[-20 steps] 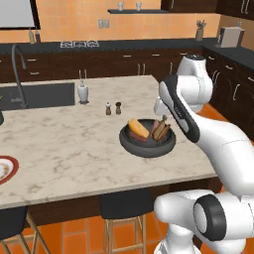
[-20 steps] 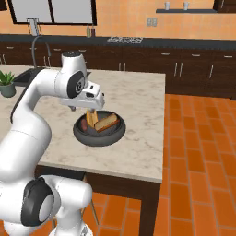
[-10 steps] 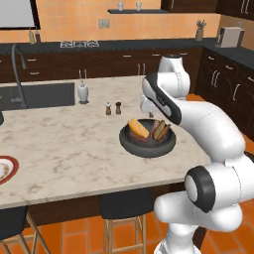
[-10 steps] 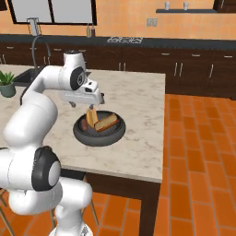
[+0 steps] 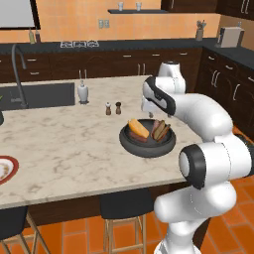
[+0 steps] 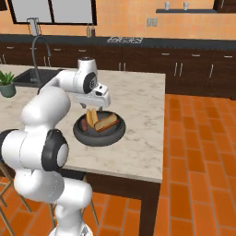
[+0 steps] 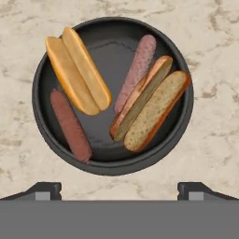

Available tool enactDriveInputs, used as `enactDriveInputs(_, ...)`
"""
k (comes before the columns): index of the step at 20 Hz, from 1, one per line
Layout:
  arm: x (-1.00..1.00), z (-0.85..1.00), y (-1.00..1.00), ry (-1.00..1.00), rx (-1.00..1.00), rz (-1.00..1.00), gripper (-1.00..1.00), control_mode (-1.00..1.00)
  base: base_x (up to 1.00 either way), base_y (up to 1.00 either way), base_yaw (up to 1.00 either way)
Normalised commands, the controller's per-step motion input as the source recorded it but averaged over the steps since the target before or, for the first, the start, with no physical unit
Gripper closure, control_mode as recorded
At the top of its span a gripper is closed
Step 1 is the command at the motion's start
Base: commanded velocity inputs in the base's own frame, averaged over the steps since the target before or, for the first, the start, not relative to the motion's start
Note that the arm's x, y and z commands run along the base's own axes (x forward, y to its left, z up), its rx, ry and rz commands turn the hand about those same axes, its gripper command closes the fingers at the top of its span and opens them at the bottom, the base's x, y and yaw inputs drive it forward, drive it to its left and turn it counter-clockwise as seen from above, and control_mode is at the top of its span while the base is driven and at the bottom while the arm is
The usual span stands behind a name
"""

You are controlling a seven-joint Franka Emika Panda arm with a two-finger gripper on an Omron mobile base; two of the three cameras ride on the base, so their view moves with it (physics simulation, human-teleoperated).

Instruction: Place one bun and one sausage from the bowl on each plate.

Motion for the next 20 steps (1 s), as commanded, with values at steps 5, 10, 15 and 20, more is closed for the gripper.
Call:
enactDriveInputs(5, 0.42, -0.44, -0.19, 0.00, 0.00, -0.03, -1.00, -1.00, 0.00, 0.00, 0.00)
enactDriveInputs(10, 0.33, -0.37, -0.23, 0.00, 0.00, -0.02, -1.00, -1.00, 0.00, 0.00, 0.00)
enactDriveInputs(15, 0.32, -0.38, -0.11, 0.00, 0.00, -0.05, -1.00, -1.00, 0.00, 0.00, 0.00)
enactDriveInputs(20, 0.20, -0.25, 0.04, 0.00, 0.00, -0.18, -1.00, -1.00, 0.00, 0.00, 0.00)
